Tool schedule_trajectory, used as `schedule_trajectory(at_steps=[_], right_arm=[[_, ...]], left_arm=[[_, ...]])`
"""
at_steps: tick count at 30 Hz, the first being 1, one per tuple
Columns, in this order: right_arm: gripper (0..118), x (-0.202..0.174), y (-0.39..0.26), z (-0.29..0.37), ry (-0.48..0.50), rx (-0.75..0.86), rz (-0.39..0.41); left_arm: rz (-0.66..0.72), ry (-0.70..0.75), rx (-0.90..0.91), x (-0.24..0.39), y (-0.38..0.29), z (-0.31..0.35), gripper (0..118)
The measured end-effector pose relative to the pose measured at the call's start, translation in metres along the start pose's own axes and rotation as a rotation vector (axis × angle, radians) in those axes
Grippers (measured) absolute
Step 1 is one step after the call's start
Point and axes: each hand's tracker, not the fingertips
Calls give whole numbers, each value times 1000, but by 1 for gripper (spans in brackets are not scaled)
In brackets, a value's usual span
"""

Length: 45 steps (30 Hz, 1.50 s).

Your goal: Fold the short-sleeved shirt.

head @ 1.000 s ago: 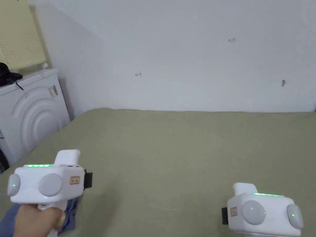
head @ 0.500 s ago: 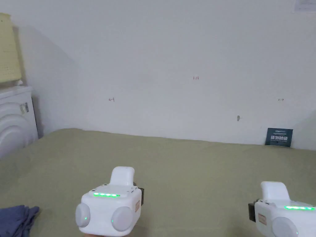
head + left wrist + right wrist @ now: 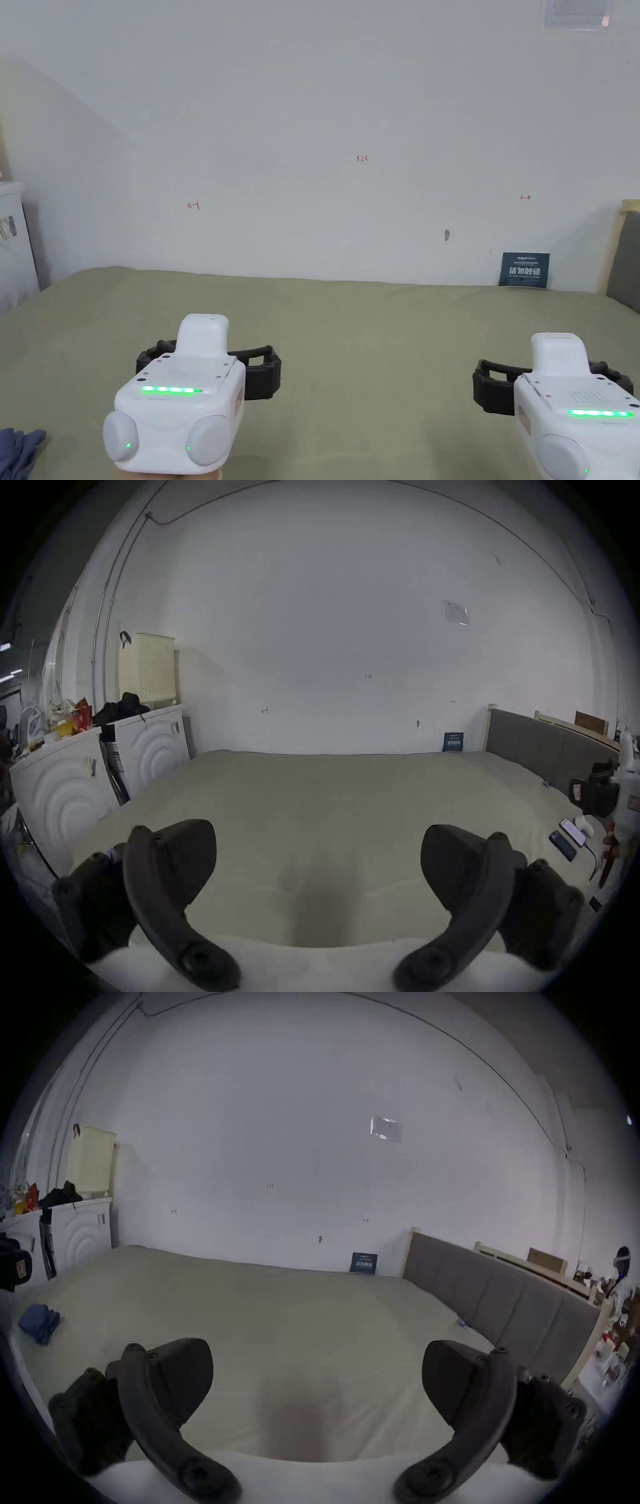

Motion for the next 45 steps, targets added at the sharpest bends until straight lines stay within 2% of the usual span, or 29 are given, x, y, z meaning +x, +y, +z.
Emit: schedule_trajectory(at_steps=[3, 6, 10, 15, 20, 26, 30, 38, 45], right_arm=[[118, 0, -2, -3, -5, -37, -31], [118, 1, -3, 0, 21, -4, -47], [118, -3, -4, 4, 48, 19, 23], [118, -7, -6, 6, 83, 28, 19], [118, -9, -15, 7, 62, 39, 56], [118, -8, -15, 7, 80, 2, 37], [118, -7, -17, 8, 73, 10, 43], [118, -4, -14, 5, 46, -22, 4], [118, -7, -16, 5, 75, -27, -15]], left_arm=[[-4, 9, 0, 1, -3, 0, 118], [-1, 19, 15, -1, -4, 0, 118], [17, 13, 16, -5, -3, -1, 118], [14, 5, 21, -6, -6, 1, 118], [-7, -27, 45, -5, -13, 7, 118], [-1, -19, -1, 1, -13, 0, 118], [17, -24, 1, 0, -14, -2, 118], [-7, -15, 10, 2, -13, -2, 118], [10, -13, -2, -3, -17, -4, 118]])
